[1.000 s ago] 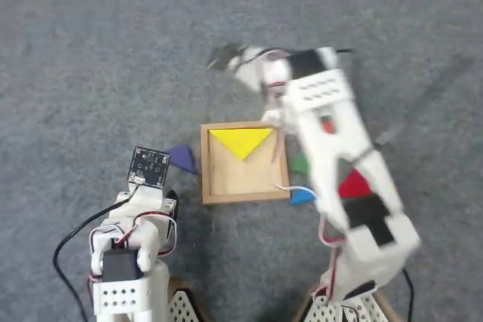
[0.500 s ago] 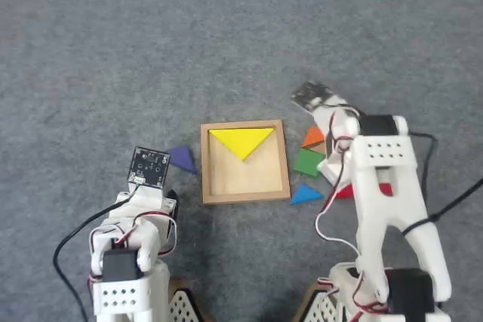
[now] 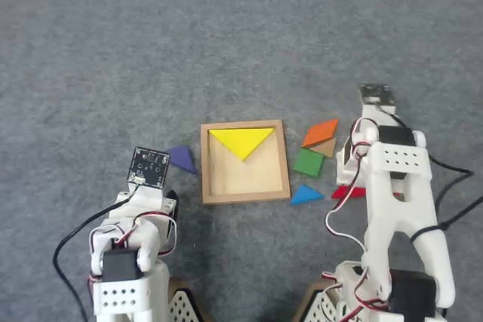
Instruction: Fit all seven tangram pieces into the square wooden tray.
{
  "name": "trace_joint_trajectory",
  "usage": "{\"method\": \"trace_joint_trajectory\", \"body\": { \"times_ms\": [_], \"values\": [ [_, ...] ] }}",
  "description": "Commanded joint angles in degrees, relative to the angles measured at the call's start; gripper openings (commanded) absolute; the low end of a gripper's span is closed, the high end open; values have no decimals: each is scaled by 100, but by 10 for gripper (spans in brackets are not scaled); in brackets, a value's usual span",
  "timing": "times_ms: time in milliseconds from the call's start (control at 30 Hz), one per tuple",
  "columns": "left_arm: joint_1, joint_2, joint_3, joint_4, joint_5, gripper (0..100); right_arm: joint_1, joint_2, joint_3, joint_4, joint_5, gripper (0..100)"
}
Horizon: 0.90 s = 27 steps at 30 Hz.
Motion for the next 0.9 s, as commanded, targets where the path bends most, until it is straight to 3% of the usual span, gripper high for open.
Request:
{"method": "trace_joint_trajectory", "body": {
  "times_ms": [0,100,300,367,600,700,867],
  "values": [
    [-35,-114,-84,26,53,141,75,268,-114,-303,176,255],
    [-35,-114,-84,26,53,141,40,681,-299,-171,-237,252],
    [-35,-114,-84,26,53,141,40,1552,-914,-171,-3226,253],
    [-35,-114,-84,26,53,141,48,1895,-1160,-180,-3912,253],
    [-35,-114,-84,26,53,141,92,2809,-2154,-145,-4237,253],
    [-35,-114,-84,26,53,141,110,2993,-2303,-145,-4695,252],
    [-35,-114,-84,26,53,141,435,3055,-2347,-207,-4782,252]
  ]
}}
